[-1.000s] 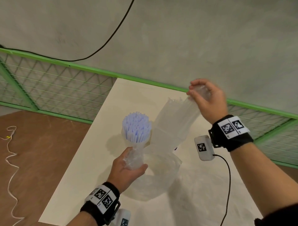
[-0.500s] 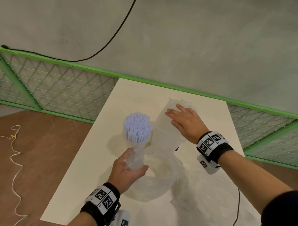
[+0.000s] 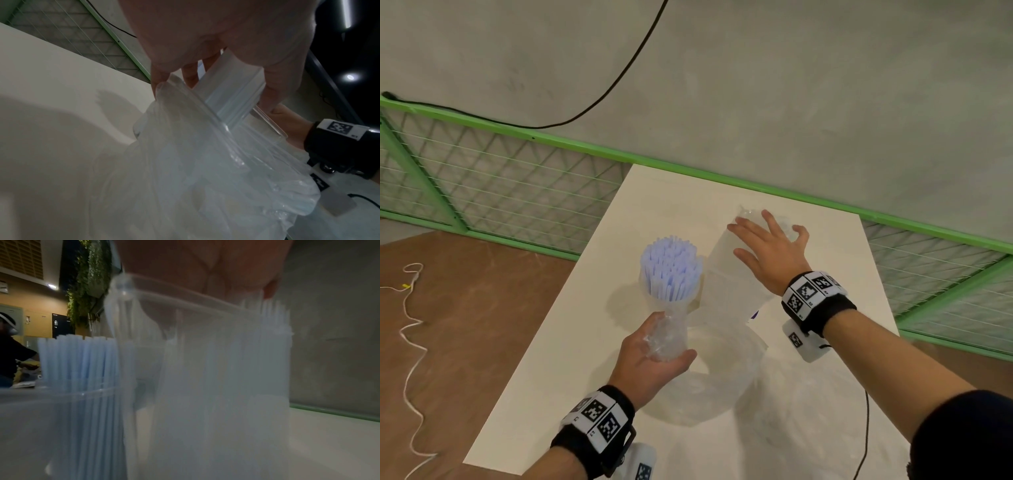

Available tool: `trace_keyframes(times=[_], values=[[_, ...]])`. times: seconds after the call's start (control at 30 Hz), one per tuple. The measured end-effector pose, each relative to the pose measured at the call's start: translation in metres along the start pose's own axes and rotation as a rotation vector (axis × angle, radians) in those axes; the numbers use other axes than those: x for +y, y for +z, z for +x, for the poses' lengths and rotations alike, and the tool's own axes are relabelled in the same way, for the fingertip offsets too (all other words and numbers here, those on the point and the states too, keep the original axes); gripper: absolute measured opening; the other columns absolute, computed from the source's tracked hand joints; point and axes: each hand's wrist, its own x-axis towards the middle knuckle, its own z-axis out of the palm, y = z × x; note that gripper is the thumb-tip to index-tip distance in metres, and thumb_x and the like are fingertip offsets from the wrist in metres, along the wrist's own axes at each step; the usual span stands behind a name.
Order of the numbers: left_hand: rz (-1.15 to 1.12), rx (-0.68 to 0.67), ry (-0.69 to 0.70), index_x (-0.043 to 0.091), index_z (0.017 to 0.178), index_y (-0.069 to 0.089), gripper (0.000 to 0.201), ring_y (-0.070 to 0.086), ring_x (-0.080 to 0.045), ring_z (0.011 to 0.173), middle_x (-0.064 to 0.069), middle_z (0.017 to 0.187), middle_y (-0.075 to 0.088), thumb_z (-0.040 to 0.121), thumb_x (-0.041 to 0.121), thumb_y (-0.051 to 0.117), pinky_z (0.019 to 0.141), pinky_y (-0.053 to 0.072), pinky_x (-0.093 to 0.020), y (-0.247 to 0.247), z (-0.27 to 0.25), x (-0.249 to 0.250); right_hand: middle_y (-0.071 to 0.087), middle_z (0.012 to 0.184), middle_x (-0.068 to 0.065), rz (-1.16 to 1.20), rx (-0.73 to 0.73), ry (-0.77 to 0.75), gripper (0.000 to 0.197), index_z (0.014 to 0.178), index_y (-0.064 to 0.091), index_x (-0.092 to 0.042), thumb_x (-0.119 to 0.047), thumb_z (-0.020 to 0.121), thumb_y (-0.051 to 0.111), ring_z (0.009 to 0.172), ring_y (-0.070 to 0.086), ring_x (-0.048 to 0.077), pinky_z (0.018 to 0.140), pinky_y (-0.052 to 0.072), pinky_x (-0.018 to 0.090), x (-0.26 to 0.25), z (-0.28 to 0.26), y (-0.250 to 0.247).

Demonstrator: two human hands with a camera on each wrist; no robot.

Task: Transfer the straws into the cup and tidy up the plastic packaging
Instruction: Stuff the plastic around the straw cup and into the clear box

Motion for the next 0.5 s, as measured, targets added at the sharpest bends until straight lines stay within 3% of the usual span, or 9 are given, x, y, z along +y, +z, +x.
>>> trace_keyframes(times=[0.1, 0.2, 0.27, 0.37, 0.43, 0.5], values=[[-0.016, -0.016, -0.031, 0.025, 0.102, 0.063, 0.049, 0.066, -0.011, 0.085, 0.001, 0.098, 0.072, 0.062, 0.017, 0.09, 0.07, 0.049, -0.01, -0.003, -0.001, 0.0, 0.015, 0.16, -0.02, 0.066, 0.119, -0.016, 0.045, 0.145, 0.028, -0.048, -0.054, 0.101, 0.021, 0.151, 0.001, 0.02, 0.106, 0.011, 0.06, -0.006, -0.01, -0.02], [-0.034, -0.029, -0.053, 0.026, 0.105, 0.063, 0.054, 0.067, -0.008, 0.09, 0.004, 0.101, 0.072, 0.06, 0.025, 0.093, 0.075, 0.049, -0.011, -0.004, 0.0, -0.003, 0.037, 0.152, -0.011, 0.375, 0.299, -0.227, 0.046, 0.141, 0.044, -0.032, -0.04, 0.095, 0.044, 0.144, 0.027, 0.013, 0.105, 0.026, 0.053, -0.029, -0.033, -0.047], [-0.036, -0.045, -0.056, 0.027, 0.107, 0.064, 0.059, 0.068, -0.008, 0.094, 0.005, 0.102, 0.073, 0.056, 0.032, 0.094, 0.079, 0.05, -0.015, -0.004, 0.001, -0.003, 0.046, 0.145, -0.009, 0.632, 0.152, -0.375, 0.056, 0.141, 0.044, -0.026, -0.03, 0.088, 0.06, 0.134, 0.041, 0.007, 0.106, 0.034, 0.045, -0.053, -0.055, -0.054], [-0.099, -0.059, -0.056, 0.025, 0.104, 0.067, 0.054, 0.069, -0.005, 0.09, 0.008, 0.096, 0.074, 0.057, 0.018, 0.093, 0.075, 0.051, -0.016, 0.0, 0.0, 0.002, 0.044, 0.146, -0.013, 0.849, -0.176, -0.413, 0.073, 0.146, 0.038, -0.026, -0.028, 0.083, 0.074, 0.133, 0.041, -0.002, 0.11, 0.035, 0.024, -0.085, -0.082, -0.041], [-0.115, -0.06, -0.057, 0.026, 0.102, 0.067, 0.052, 0.068, 0.002, 0.086, 0.015, 0.091, 0.074, 0.061, 0.004, 0.09, 0.07, 0.05, -0.013, 0.001, -0.001, 0.006, 0.049, 0.143, -0.015, 0.909, -0.201, -0.385, 0.074, 0.146, 0.041, -0.026, -0.03, 0.082, 0.078, 0.131, 0.043, -0.003, 0.109, 0.037, 0.023, -0.098, -0.091, -0.024], [-0.081, -0.074, -0.038, 0.029, 0.096, 0.067, 0.048, 0.065, 0.007, 0.076, 0.02, 0.081, 0.072, 0.066, -0.003, 0.085, 0.066, 0.048, -0.011, 0.002, -0.001, 0.006, 0.059, 0.132, -0.016, 0.997, -0.124, -0.327, 0.068, 0.14, 0.049, -0.025, -0.03, 0.08, 0.081, 0.124, 0.052, -0.002, 0.106, 0.041, 0.024, -0.103, -0.094, -0.014]])
